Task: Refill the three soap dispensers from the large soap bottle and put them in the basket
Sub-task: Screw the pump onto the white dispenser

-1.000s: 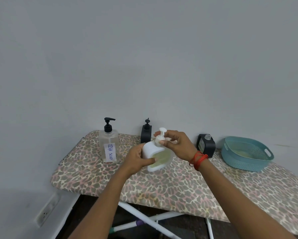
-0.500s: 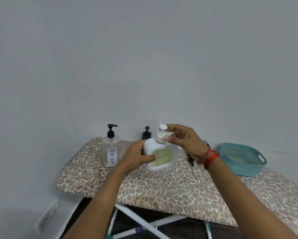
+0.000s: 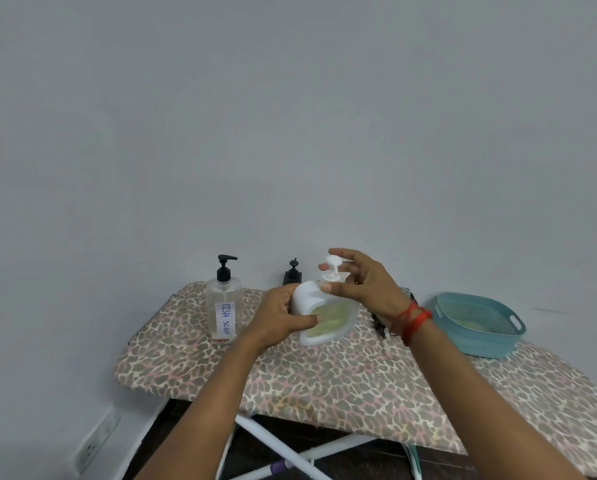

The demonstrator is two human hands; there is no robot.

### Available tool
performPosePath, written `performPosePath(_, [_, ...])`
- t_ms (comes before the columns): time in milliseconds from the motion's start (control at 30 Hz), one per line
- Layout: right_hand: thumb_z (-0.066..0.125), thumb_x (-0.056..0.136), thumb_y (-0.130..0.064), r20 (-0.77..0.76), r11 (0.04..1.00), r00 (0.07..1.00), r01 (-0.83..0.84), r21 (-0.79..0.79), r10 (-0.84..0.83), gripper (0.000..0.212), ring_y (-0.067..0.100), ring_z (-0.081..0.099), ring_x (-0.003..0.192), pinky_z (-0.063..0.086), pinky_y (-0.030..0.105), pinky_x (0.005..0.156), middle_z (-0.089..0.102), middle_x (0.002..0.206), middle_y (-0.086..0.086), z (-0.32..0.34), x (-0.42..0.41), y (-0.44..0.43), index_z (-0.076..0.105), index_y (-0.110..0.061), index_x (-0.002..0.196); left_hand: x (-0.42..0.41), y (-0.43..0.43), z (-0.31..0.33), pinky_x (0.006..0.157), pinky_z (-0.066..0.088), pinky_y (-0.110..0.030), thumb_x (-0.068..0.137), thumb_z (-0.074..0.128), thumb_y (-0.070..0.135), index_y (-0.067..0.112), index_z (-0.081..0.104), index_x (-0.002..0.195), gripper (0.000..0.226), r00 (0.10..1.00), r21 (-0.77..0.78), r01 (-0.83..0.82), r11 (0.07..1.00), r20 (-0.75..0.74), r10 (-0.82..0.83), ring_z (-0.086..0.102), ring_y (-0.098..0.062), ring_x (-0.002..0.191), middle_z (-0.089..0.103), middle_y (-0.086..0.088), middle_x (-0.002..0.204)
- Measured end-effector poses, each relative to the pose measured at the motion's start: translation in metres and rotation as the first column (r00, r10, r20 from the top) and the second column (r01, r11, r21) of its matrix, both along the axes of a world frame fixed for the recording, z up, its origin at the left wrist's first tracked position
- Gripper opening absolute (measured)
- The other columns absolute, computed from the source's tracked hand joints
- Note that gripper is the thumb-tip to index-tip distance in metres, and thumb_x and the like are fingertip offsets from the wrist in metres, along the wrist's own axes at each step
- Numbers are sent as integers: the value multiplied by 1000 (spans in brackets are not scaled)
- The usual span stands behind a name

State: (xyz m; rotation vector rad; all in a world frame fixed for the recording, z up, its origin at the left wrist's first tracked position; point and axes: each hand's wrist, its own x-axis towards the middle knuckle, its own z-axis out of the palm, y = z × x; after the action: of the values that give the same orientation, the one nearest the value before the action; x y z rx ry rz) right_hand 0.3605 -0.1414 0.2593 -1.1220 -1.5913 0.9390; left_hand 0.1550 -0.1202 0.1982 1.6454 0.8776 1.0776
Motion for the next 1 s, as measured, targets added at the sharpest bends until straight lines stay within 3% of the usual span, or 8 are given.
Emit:
performPosePath(100, [77, 81, -7, -156, 988, 977, -153, -30, 147, 59, 30, 69, 104, 54, 39, 94, 71, 116, 14, 9, 7, -8, 56, -13, 135, -6, -1, 2, 91, 59, -52, 75, 84, 7, 12, 70, 119, 46, 999, -30, 16, 999, 39, -15, 73, -31, 102, 76, -10, 109])
performPosePath(267, [92, 66, -20, 8, 964, 978, 206, 169, -210, 65, 4, 51, 61, 48, 22, 68, 65, 87, -4, 9, -11, -3, 59, -24, 122, 6, -4, 10, 88, 61, -51, 73, 84, 10, 17, 72, 114, 44, 999, 40, -36, 999, 13, 36, 75, -25, 96, 78, -4, 104])
performPosePath(367, [94, 61, -33, 99, 929, 939, 304, 209, -329, 69, 1, 57, 78, 45, 17, 71, 62, 100, -6, 4, -19, -4, 58, -31, 118, 10, -5, 12, 88, 60, -52, 72, 84, 11, 16, 71, 115, 45, 998, 84, -15, 996, -52, 20, 74, -23, 96, 77, -3, 103])
performPosePath(467, [89, 69, -28, 127, 987, 983, 120, 104, -133, 64, -2, 63, 81, 48, 22, 79, 70, 112, -3, 10, -5, -8, 61, -21, 126, 6, -4, 11, 90, 58, -55, 72, 85, 14, 16, 71, 117, 48, 997, 70, 4, 998, -71, 1, 74, -26, 98, 77, -4, 105])
performPosePath(600, [70, 86, -2, -140, 978, 971, -203, -40, 196, 48, 26, 65, 115, 51, 37, 100, 68, 123, 14, 14, 12, -18, 58, -3, 132, -1, -5, 8, 94, 56, -58, 71, 87, 13, 13, 71, 120, 52, 999, 6, 38, 999, -17, -37, 73, -32, 103, 76, -9, 109])
performPosePath(700, [81, 75, -4, -169, 998, 984, -57, 6, 57, 53, 22, 71, 97, 54, 37, 93, 75, 102, 10, 12, 8, -14, 64, -11, 124, 4, -8, 9, 91, 59, -55, 69, 87, 16, 15, 71, 120, 53, 1000, 21, 22, 1000, -8, -22, 73, -30, 101, 77, -7, 108])
performPosePath(833, [95, 60, -27, 32, 936, 947, 309, 168, -318, 58, 2, 52, 65, 48, 19, 67, 61, 83, -8, 4, -11, -9, 67, -29, 111, 14, -10, 10, 81, 61, -37, 75, 83, 1, 13, 71, 116, 44, 1000, 47, -7, 999, -13, 8, 75, -21, 94, 77, -4, 103])
performPosePath(1000, [81, 80, -22, 101, 1000, 995, 1, 16, -3, 51, 12, 58, 69, 52, 22, 72, 68, 124, 1, 8, 9, -7, 64, -19, 128, 5, -7, 7, 90, 61, -47, 77, 85, 1, 13, 70, 120, 47, 999, 7, 24, 1000, -41, -23, 74, -27, 99, 77, -7, 107])
